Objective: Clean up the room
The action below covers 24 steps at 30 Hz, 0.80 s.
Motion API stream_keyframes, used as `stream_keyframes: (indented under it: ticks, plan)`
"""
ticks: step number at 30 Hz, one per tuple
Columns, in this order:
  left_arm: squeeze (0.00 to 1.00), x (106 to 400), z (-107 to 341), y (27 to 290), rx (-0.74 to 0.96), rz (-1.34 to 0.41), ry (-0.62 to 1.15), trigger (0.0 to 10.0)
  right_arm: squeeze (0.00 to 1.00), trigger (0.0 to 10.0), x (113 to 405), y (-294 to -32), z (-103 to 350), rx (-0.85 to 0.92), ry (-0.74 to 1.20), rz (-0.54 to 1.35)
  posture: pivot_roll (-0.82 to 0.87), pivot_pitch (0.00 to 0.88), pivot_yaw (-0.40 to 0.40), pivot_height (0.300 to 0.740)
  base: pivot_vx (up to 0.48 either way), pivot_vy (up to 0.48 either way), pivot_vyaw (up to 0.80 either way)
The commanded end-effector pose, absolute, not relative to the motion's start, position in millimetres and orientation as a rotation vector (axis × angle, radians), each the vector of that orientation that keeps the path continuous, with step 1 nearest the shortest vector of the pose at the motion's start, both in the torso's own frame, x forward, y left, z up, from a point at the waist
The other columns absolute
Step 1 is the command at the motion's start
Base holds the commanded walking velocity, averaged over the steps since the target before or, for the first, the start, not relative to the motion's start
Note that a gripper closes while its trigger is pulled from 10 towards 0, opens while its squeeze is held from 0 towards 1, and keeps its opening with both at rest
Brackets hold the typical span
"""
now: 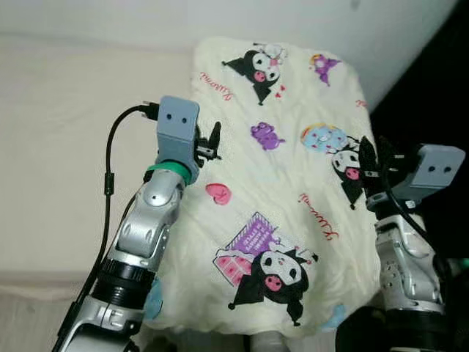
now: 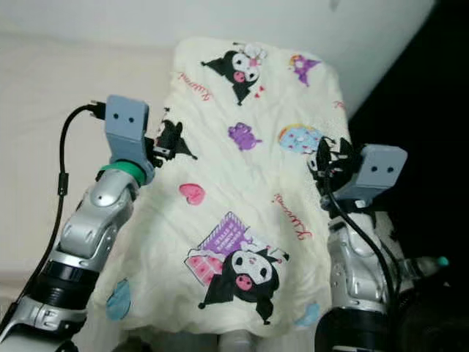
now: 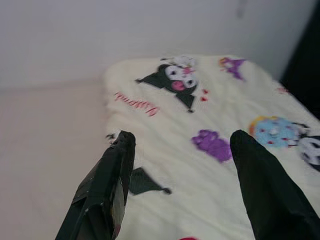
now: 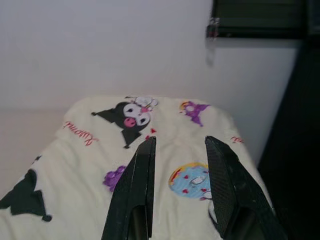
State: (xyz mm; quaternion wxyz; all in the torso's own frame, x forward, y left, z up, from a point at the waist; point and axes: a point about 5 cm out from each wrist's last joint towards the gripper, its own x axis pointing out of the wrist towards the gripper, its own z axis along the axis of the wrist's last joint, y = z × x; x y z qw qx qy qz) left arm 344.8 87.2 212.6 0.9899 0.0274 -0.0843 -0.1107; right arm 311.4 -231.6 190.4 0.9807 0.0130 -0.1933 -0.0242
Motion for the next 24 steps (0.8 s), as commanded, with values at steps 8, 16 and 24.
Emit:
stream_keyframes:
  ticks: [8, 16, 24]
  plan:
    - [0.00, 345.6, 204.7, 85.9, 0.088, -0.223, -0.157, 10.0, 0.00, 10.0, 310.5, -237.0, 181.5, 0.032, -0.353, -0.072, -0.16, 0.122, -0.022, 0.740, 0.000, 0.000, 0.00]
    - [0.00, 342.0, 199.6, 87.5, 0.114, -0.239, -0.176, 10.0, 0.00, 10.0, 310.6, -219.5, 172.3, 0.033, -0.326, -0.006, -0.16, 0.123, -0.027, 0.740, 0.000, 0.000, 0.00]
    - [0.00, 337.4, 195.2, 84.9, 0.155, -0.277, -0.198, 10.0, 0.00, 10.0, 310.8, -211.0, 165.4, 0.050, -0.307, 0.013, -0.16, 0.125, -0.030, 0.740, 0.000, 0.000, 0.00]
